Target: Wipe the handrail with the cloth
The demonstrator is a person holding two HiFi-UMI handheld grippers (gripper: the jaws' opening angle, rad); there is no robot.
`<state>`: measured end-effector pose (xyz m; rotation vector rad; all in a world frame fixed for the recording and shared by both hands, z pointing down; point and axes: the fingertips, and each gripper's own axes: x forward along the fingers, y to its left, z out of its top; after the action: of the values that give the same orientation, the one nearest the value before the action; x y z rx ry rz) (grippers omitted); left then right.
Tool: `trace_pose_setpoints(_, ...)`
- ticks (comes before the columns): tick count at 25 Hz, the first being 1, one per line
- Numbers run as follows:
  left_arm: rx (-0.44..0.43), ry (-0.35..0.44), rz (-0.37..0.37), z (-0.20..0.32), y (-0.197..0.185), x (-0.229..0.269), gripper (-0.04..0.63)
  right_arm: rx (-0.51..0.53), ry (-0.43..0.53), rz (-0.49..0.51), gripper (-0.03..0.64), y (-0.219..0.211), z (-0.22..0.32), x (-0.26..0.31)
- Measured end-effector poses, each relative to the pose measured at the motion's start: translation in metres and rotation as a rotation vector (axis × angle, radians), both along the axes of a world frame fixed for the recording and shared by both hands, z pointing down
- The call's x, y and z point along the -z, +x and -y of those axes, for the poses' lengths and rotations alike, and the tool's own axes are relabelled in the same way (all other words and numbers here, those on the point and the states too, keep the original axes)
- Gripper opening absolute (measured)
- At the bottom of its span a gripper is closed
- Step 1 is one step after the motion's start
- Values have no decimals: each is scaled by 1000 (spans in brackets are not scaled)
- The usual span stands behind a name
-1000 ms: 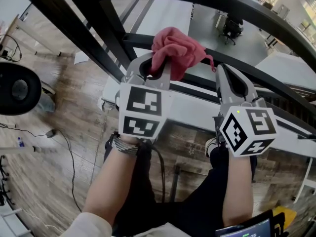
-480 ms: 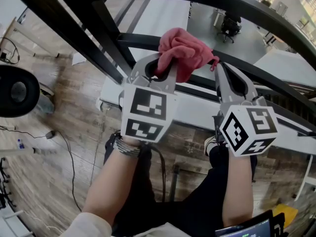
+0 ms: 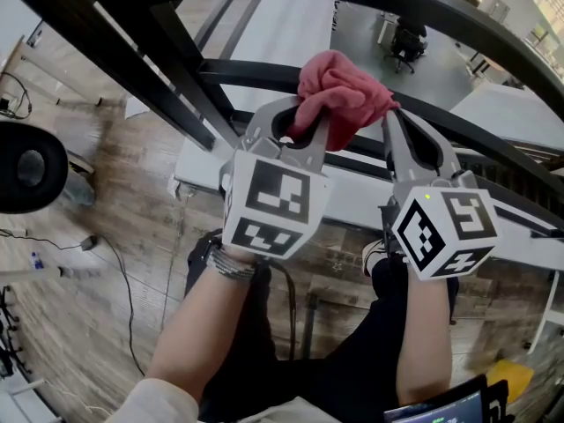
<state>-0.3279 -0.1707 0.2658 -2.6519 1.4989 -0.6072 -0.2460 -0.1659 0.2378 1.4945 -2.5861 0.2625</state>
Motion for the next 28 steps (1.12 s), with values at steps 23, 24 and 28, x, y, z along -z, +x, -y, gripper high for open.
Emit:
trace_pose_setpoints(23,20,207,17,0,23,32,32,-44,17,34,2,29,-11,5)
trace_pose_setpoints(24,39,223,6,2,19,35,32,-43,20,36,2,30,-11,6)
trace_pose_setpoints(28,120,200,-66,13,-2,37,32,-42,30,43,2,30,-10,9)
